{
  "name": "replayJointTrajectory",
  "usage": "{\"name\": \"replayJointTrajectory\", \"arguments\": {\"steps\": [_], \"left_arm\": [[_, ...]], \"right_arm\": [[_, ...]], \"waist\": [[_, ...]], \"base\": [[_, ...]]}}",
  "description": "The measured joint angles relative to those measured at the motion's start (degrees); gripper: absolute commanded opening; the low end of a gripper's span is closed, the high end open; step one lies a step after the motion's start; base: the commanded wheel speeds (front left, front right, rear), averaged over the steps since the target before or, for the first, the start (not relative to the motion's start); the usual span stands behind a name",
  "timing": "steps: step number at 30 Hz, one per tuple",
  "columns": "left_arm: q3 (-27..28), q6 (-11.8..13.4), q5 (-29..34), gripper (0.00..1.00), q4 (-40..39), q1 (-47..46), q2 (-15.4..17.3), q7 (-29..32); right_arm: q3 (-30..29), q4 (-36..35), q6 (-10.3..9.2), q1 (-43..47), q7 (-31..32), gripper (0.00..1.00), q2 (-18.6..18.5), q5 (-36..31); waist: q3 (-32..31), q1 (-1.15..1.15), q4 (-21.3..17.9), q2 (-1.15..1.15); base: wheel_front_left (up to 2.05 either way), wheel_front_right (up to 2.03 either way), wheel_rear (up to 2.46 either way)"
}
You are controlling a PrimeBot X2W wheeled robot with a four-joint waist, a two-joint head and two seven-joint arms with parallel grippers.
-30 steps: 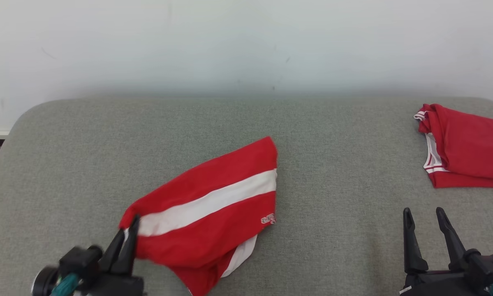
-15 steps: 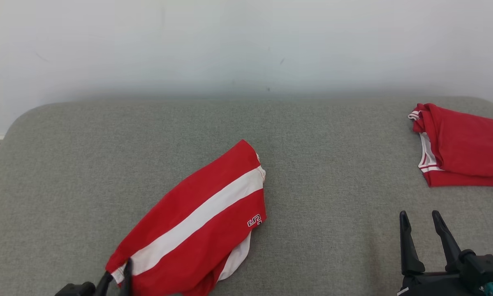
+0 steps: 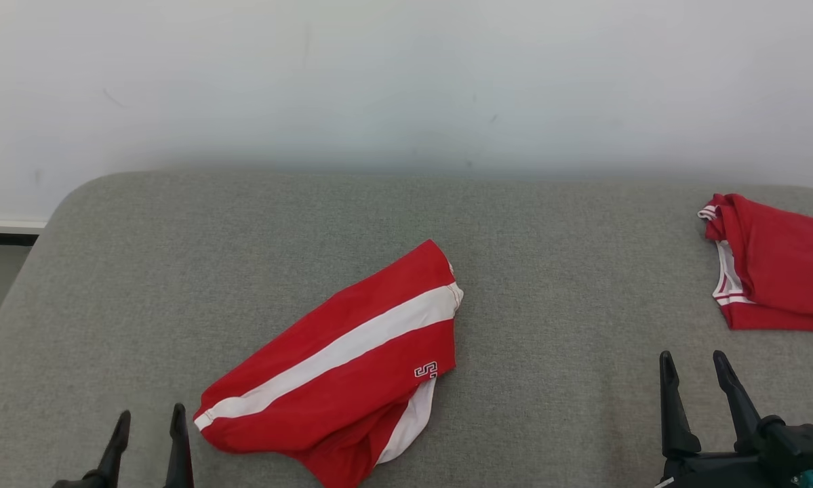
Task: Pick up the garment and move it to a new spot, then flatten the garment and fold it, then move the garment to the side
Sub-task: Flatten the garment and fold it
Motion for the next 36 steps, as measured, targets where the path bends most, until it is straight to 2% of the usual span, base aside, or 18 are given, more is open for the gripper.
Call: {"name": "replayJointTrajectory", "arguments": {"steps": [5, 10, 19, 27, 36], "left_arm": [[2.97, 0.04, 4.48, 1.00, -8.68, 1.84, -1.53, 0.00], [4.03, -1.47, 7.44, 1.00, -13.07, 2.65, -3.20, -0.01], [3.16, -4.30, 8.93, 1.00, -11.63, 2.74, -4.71, -0.01], [2.53, -4.92, 9.42, 1.00, -9.40, 1.96, -5.03, -0.01], [1.31, -5.23, 9.68, 1.00, -8.78, 1.30, -5.66, -0.01]], "right_arm": [[0.41, -0.37, 0.00, 0.04, 0.00, 1.00, -0.01, 0.18], [1.34, -0.60, 0.00, 0.02, 0.00, 1.00, -0.22, 0.59], [3.77, -1.64, 0.00, 1.01, 0.00, 1.00, -0.94, 1.56], [4.71, -1.12, 0.00, 1.17, 0.00, 1.00, -1.20, 2.19], [9.69, 2.37, 0.00, -1.96, -0.01, 1.00, -2.86, 3.52]], "waist": [[-0.51, 0.00, 0.60, 0.00], [-0.82, 0.00, 0.06, 0.00], [-1.19, 0.00, -1.96, 0.00], [-1.23, 0.00, -3.36, 0.00], [-0.85, 0.00, -1.93, 0.00]], "base": [[0.00, 0.00, 0.00], [0.00, 0.00, 0.00], [0.00, 0.00, 0.00], [0.00, 0.00, 0.00], [0.00, 0.00, 0.00]]}}
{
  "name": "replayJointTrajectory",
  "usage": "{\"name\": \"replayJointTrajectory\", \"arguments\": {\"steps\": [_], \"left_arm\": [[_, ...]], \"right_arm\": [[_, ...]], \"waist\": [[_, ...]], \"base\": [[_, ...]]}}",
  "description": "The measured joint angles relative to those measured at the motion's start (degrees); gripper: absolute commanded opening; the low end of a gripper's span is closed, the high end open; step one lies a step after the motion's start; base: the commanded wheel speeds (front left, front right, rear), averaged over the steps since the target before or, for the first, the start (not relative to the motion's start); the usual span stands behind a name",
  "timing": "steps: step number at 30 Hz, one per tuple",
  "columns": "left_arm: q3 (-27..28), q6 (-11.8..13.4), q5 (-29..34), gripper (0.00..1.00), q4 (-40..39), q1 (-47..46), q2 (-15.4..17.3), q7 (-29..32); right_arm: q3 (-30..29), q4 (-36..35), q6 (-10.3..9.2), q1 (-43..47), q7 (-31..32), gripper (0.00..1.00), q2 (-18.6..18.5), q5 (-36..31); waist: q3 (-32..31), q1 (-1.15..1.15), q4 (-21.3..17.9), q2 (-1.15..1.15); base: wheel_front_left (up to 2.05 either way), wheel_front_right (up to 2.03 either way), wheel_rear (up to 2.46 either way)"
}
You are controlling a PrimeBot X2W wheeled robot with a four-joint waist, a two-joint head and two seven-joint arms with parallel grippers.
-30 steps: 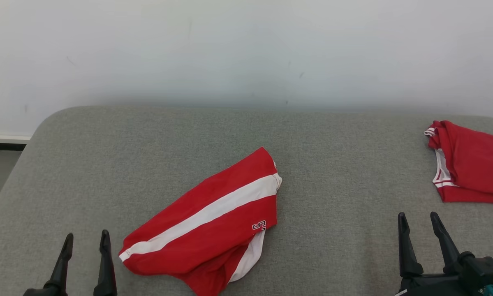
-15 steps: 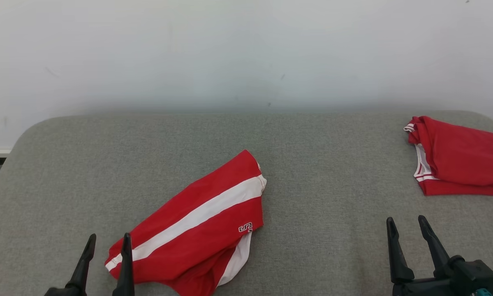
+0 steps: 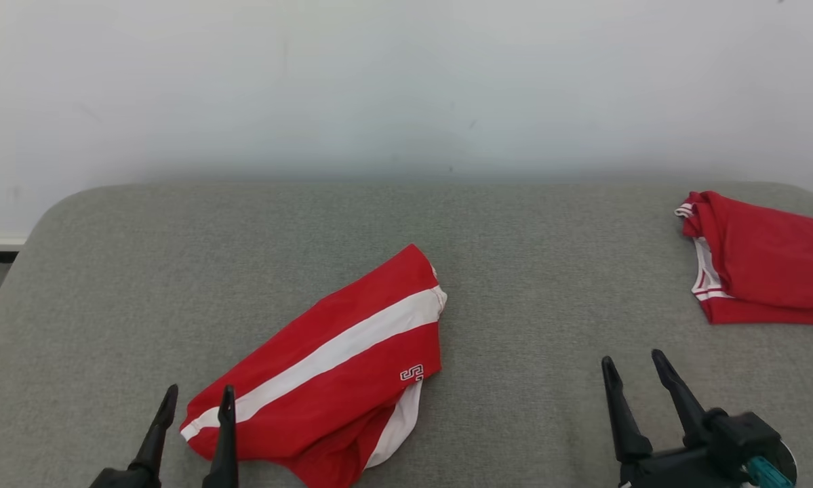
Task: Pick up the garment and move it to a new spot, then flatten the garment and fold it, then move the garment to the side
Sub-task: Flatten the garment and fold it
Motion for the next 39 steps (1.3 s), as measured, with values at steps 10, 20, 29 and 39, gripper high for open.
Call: {"name": "replayJointTrajectory", "arguments": {"steps": [10, 20, 29, 39], "left_arm": [[-3.61, -0.01, -0.41, 1.00, 1.16, -3.00, -1.07, 0.00], [-6.94, -0.10, -1.91, 1.00, 2.66, -6.97, -2.13, 0.00], [-8.58, -0.10, -3.21, 1.00, 3.25, -9.16, -2.75, 0.00], [-9.87, -0.10, -3.98, 1.00, 3.82, -10.60, -3.24, 0.00]], "right_arm": [[8.60, 11.85, 0.00, -15.01, 1.27, 1.00, -4.02, 1.94], [16.64, 27.27, 0.00, -29.58, 3.23, 1.00, -6.38, 5.83], [21.89, 37.98, 0.00, -36.34, 4.46, 1.00, -7.31, 10.13], [27.00, 45.66, 0.00, -40.07, 6.12, 0.01, -7.04, 17.25]], "waist": [[2.11, 0.00, 5.13, 0.00], [6.30, 0.01, 11.90, 0.00], [9.60, 0.01, 16.33, 0.00], [12.99, 0.01, 19.98, 0.01]], "base": [[0.00, 0.00, 0.00], [0.00, 0.00, 0.00], [0.00, 0.00, 0.00], [0.00, 0.00, 0.00]]}}
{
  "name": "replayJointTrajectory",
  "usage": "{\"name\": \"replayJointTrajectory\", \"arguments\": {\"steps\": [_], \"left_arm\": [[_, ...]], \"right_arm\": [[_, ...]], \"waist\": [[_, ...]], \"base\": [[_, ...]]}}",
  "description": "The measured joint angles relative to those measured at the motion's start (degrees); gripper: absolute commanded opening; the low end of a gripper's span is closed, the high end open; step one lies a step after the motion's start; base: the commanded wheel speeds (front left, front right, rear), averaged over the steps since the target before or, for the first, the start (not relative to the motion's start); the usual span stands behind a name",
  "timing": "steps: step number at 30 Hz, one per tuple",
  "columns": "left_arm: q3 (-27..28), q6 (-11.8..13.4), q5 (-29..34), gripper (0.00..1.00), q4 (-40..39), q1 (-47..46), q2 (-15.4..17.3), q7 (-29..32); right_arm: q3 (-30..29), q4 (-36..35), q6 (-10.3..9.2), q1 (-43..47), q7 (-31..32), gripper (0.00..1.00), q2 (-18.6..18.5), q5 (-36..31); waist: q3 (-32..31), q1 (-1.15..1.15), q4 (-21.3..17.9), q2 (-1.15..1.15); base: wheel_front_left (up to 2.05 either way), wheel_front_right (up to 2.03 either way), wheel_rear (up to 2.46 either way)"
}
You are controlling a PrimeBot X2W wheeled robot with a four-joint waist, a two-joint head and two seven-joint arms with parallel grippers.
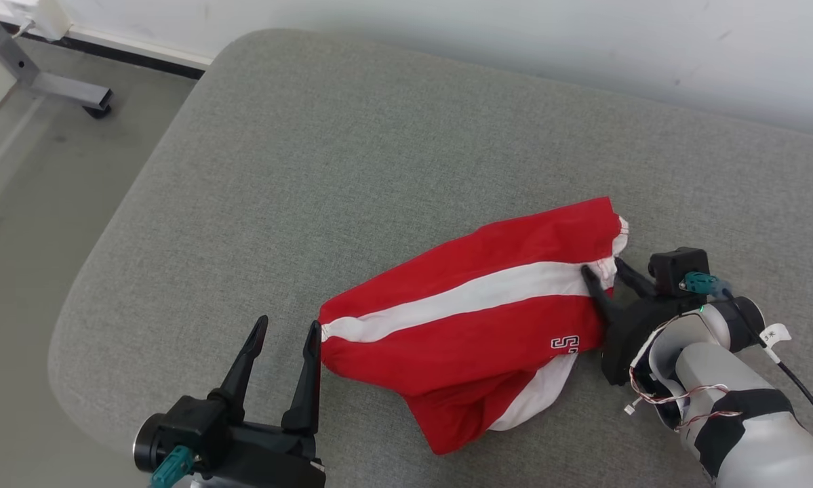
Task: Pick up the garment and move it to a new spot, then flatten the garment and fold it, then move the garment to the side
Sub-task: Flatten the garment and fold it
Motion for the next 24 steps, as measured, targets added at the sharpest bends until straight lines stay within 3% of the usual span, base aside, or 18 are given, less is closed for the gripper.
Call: {"name": "replayJointTrajectory", "arguments": {"steps": [12, 17, 24], "left_arm": [[2.00, -0.01, 0.41, 1.00, 0.20, 0.69, -0.29, 0.00], [2.93, -0.01, 0.88, 1.00, 0.20, 1.92, -0.35, 0.00], [3.81, 0.00, 1.38, 1.00, 0.41, 3.99, -0.36, 0.01]], "right_arm": [[1.54, -2.26, 0.00, -0.19, -5.71, 0.00, -0.98, 2.99], [-2.59, -11.02, 0.00, 4.39, -5.95, 0.00, -3.72, 2.66], [-8.83, -22.92, 0.00, 16.30, -5.98, 0.00, -4.69, -0.26]], "waist": [[-0.69, -0.01, -2.46, 0.00], [-1.96, -0.01, -4.93, 0.00], [-3.92, -0.01, -8.85, -0.01]], "base": [[0.00, 0.00, 0.00], [0.00, 0.00, 0.00], [0.00, 0.00, 0.00]]}}
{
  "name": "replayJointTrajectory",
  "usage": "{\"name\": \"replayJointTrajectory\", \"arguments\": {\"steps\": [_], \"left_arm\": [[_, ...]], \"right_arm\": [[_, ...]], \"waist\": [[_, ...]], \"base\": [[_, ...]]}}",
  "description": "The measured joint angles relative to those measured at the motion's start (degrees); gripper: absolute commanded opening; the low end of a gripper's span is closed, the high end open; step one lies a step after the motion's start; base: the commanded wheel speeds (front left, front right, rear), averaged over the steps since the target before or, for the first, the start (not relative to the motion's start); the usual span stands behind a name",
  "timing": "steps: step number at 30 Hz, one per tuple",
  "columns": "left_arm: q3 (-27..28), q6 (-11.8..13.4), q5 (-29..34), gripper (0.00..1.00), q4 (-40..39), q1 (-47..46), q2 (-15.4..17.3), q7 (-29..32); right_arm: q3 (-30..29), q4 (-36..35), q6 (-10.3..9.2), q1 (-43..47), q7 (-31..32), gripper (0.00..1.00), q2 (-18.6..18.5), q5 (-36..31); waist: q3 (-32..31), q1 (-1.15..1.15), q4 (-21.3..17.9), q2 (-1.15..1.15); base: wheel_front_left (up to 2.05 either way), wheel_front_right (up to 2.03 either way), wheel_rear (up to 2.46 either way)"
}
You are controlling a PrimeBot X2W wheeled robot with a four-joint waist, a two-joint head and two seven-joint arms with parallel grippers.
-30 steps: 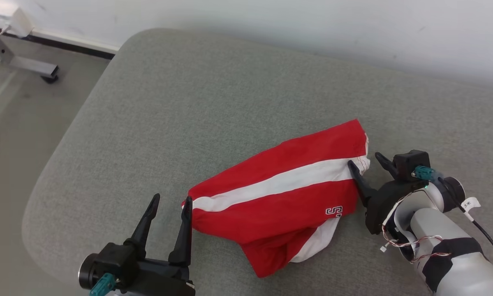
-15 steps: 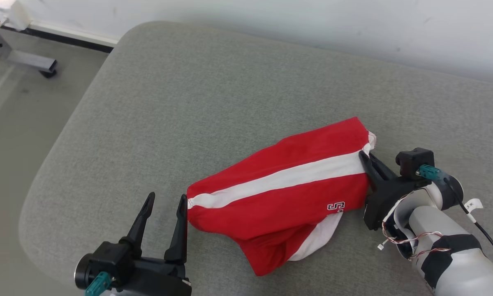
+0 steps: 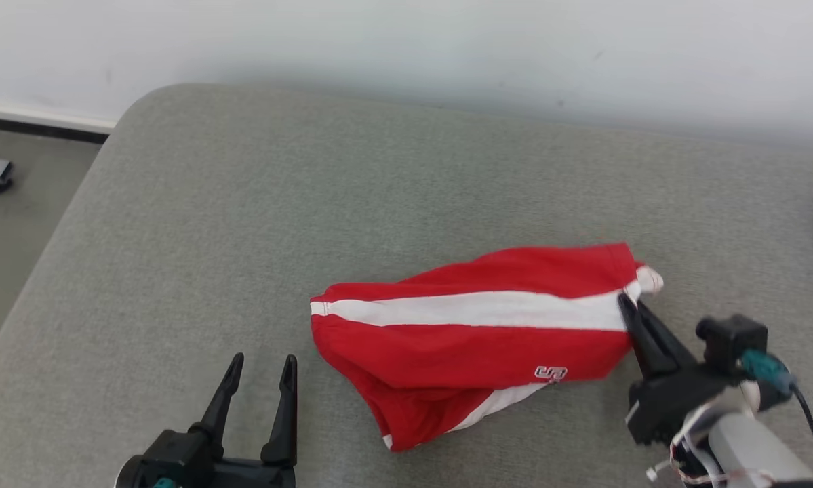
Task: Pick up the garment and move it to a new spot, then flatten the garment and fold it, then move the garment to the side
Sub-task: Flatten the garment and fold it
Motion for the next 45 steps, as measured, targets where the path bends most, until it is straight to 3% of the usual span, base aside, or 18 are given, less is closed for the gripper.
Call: {"name": "replayJointTrajectory", "arguments": {"steps": [5, 11, 12, 13, 26, 45], "left_arm": [[-0.58, -0.01, 0.08, 1.00, 0.13, 0.54, -0.02, -0.01], [-0.51, -0.01, 0.08, 1.00, 0.40, 1.63, -0.03, -0.01], [-0.36, -0.01, 0.11, 1.00, 0.38, 1.70, -0.03, -0.01], [-0.27, -0.01, 0.54, 1.00, 0.40, 2.28, -0.02, -0.01], [1.58, -0.01, 1.14, 1.00, -0.65, 4.67, 1.00, 0.00], [9.55, -0.01, 3.59, 1.00, -4.83, 8.64, 1.96, -0.01]], "right_arm": [[-5.66, -3.67, 0.00, 8.59, 0.01, 0.00, 0.69, -1.92], [-12.15, -8.11, 0.01, 17.03, 0.01, 0.00, 4.61, -3.90], [-12.81, -8.65, 0.01, 17.94, 0.01, 0.25, 5.17, -4.47], [-13.61, -8.95, 0.00, 19.18, 0.01, 1.00, 5.81, -6.01], [-19.13, -14.19, 0.00, 24.08, 0.44, 1.00, 8.32, -11.56], [-21.96, -22.08, 0.00, 29.44, 0.85, 1.00, 11.38, -14.99]], "waist": [[-1.22, 0.00, -2.44, 0.00], [-2.52, 0.00, -4.44, 0.00], [-2.72, 0.00, -4.78, 0.00], [-3.16, 0.00, -5.41, 0.00], [-6.48, 0.00, -8.32, 0.00], [-8.45, 0.00, -10.59, 0.00]], "base": [[0.00, 0.00, 0.00], [0.00, 0.00, 0.00], [0.00, 0.00, 0.00], [0.00, 0.00, 0.00], [0.00, 0.00, 0.00], [0.00, 0.00, 0.00]]}}
